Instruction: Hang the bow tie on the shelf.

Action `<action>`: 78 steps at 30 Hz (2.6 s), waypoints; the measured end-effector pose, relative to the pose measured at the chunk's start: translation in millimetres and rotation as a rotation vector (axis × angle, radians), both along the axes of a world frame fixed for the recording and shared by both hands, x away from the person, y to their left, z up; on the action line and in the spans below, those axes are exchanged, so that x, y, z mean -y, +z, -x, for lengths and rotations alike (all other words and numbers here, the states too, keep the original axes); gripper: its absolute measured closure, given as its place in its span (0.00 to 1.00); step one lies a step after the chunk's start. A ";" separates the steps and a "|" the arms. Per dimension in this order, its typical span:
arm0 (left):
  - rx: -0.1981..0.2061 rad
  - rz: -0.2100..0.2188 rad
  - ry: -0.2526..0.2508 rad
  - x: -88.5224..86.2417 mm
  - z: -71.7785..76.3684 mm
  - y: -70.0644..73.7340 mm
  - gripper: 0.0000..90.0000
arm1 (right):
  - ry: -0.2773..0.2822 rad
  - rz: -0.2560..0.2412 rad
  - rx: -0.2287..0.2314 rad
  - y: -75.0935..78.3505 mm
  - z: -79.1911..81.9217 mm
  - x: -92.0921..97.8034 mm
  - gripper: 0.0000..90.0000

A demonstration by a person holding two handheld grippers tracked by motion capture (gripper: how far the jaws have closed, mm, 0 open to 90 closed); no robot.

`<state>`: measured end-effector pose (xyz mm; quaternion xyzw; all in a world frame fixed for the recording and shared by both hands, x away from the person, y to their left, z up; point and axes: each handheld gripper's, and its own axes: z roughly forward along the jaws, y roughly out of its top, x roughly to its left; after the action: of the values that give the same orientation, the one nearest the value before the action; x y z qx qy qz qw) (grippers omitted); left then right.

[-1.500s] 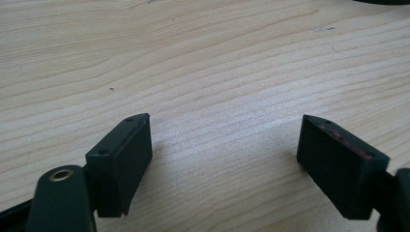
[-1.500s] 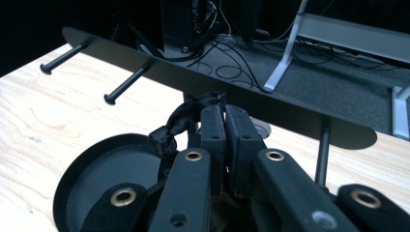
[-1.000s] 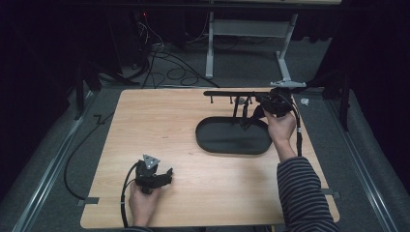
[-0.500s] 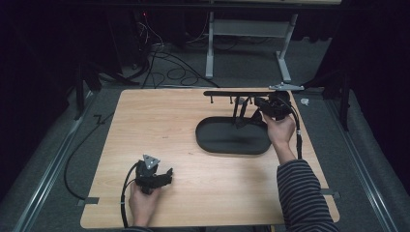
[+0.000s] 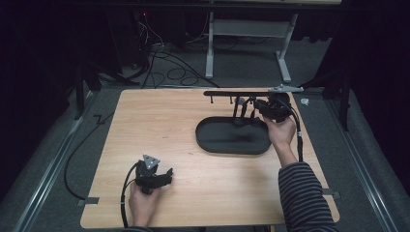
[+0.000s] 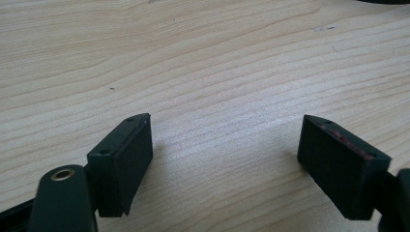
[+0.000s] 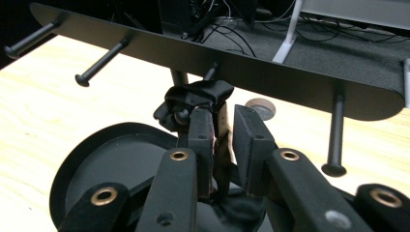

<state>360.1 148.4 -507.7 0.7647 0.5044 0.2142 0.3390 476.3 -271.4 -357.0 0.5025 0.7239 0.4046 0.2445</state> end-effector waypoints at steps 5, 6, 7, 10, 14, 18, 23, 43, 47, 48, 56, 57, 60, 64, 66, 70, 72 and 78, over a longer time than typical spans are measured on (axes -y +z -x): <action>0.000 0.001 0.000 0.0 0.0 0.0 0.23 | -0.002 0.010 0.001 -2.0 2.0 2.5 0.87; 0.000 0.001 0.000 0.0 0.0 0.0 0.23 | 0.001 0.007 0.003 -1.8 2.8 2.8 0.87; 0.000 0.000 0.000 0.0 0.0 0.0 0.23 | 0.001 0.004 0.002 -1.5 3.9 2.6 0.87; 0.000 0.000 0.000 0.0 0.0 0.0 0.23 | 0.011 0.002 0.009 -0.5 6.7 2.5 0.86; 0.000 0.000 0.000 0.0 0.0 0.0 0.23 | 0.011 -0.003 0.014 0.9 9.7 4.0 0.85; 0.000 0.000 -0.002 0.0 0.1 0.0 0.23 | 0.008 -0.009 0.021 2.2 14.4 7.3 0.84; -0.001 0.000 -0.003 0.0 0.2 0.1 0.23 | 0.006 -0.025 0.034 5.2 23.1 16.3 0.81; -0.001 -0.001 -0.006 -0.1 0.5 0.1 0.23 | 0.007 -0.076 0.060 10.5 49.2 40.3 0.75; -0.001 -0.001 -0.006 -0.1 0.5 0.1 0.23 | 0.007 -0.080 0.062 11.0 54.0 43.0 0.74; -0.001 -0.001 -0.006 -0.1 0.5 0.1 0.23 | 0.007 -0.084 0.062 11.0 55.4 43.6 0.74; -0.001 -0.001 -0.006 -0.2 0.9 0.1 0.23 | 0.018 -0.096 0.067 10.0 65.1 48.2 0.73; -0.002 -0.001 -0.006 -0.2 0.9 0.2 0.23 | 0.020 -0.100 0.075 9.6 68.7 50.6 0.73; -0.002 -0.001 -0.006 -0.2 0.9 0.1 0.23 | 0.019 -0.101 0.079 9.5 72.1 52.3 0.73; -0.002 -0.001 -0.006 -0.2 0.9 0.1 0.23 | 0.025 -0.099 0.084 9.9 78.1 54.3 0.73; -0.001 -0.001 -0.006 -0.2 0.9 0.1 0.23 | 0.027 -0.102 0.089 10.0 81.1 55.7 0.73; -0.002 -0.001 -0.006 -0.2 0.9 0.1 0.23 | 0.030 -0.111 0.092 10.1 87.0 57.7 0.73; -0.002 -0.001 -0.006 -0.2 0.9 0.1 0.23 | 0.036 -0.116 0.092 9.4 89.6 58.4 0.73; -0.002 -0.001 -0.006 -0.2 1.0 0.1 0.23 | 0.039 -0.121 0.095 7.4 98.3 61.4 0.73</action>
<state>359.0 148.6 -507.5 0.7666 0.5022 0.2129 0.3387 378.0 -332.8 -349.6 0.4822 0.6954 0.4758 0.2399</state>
